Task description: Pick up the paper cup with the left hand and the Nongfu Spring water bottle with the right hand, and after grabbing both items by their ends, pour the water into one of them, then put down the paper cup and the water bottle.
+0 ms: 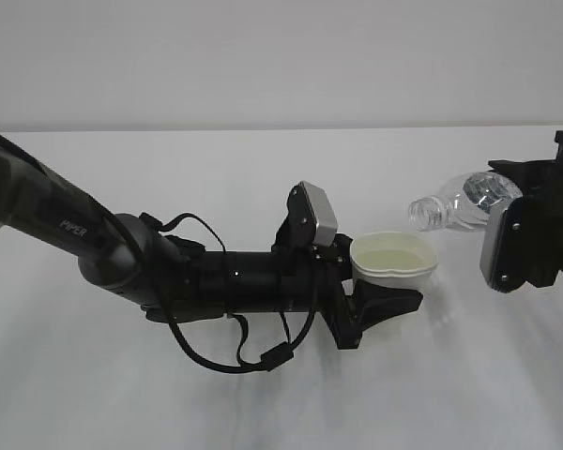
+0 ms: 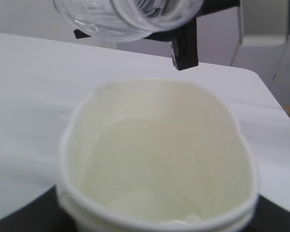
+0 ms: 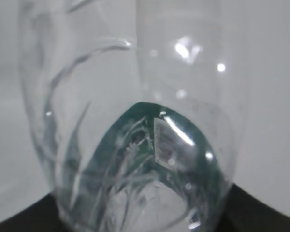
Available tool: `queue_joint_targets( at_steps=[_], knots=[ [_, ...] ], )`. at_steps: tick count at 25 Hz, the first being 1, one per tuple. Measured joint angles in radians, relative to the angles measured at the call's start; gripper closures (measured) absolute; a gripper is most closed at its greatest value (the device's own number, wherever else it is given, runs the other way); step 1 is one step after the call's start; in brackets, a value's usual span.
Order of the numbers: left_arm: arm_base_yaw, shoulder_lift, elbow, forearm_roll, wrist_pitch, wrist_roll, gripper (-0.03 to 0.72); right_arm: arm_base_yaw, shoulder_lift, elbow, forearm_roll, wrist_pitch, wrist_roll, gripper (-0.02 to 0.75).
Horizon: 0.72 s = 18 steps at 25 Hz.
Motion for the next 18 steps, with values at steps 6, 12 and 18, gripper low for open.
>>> queue_joint_targets(
  at_steps=[6, 12, 18],
  knots=[
    [0.0, 0.0, 0.0, 0.0, 0.0, 0.0, 0.258, 0.0, 0.0, 0.0, 0.0, 0.0, 0.124, 0.363],
    [0.0, 0.0, 0.0, -0.011, 0.0, 0.0, 0.258, 0.0, 0.0, 0.0, 0.0, 0.0, 0.294, 0.363],
    [0.0, 0.0, 0.0, -0.036, 0.0, 0.0, 0.258, 0.0, 0.0, 0.0, 0.0, -0.041, 0.532, 0.363]
  ],
)
